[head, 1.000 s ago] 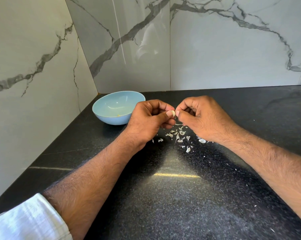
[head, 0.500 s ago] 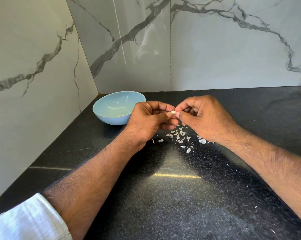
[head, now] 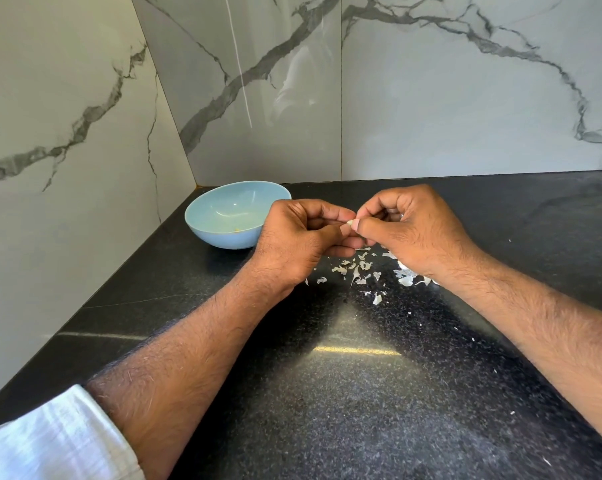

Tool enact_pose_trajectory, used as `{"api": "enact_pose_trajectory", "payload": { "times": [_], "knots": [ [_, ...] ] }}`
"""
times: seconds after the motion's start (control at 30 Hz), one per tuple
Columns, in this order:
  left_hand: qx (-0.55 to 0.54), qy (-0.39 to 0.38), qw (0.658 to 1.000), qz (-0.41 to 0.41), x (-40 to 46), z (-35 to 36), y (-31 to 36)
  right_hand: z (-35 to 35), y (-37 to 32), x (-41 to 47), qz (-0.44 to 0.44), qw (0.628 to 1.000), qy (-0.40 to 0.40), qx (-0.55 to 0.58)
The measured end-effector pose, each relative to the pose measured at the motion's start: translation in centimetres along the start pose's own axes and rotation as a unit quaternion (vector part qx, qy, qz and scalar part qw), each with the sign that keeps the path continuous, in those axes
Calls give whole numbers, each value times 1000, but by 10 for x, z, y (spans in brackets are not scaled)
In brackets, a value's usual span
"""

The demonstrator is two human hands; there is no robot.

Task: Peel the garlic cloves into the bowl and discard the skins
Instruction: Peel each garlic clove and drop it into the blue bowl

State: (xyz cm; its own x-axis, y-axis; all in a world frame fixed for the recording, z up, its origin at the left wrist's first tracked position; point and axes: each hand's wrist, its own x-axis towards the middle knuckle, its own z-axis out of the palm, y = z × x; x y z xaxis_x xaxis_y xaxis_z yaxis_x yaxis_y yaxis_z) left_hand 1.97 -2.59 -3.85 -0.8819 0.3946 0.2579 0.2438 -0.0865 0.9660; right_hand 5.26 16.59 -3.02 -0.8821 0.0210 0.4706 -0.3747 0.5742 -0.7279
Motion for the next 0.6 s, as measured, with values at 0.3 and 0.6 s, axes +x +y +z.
{"api": "enact_pose_trajectory", "payload": {
  "times": [0.3, 0.6],
  "knots": [
    [-8, 41, 999, -8, 3, -5, 0, 2, 1, 2, 19, 996, -34, 77],
    [-20, 25, 999, 6, 3, -6, -3, 0, 1, 2, 1, 998, -15, 68]
  ]
}}
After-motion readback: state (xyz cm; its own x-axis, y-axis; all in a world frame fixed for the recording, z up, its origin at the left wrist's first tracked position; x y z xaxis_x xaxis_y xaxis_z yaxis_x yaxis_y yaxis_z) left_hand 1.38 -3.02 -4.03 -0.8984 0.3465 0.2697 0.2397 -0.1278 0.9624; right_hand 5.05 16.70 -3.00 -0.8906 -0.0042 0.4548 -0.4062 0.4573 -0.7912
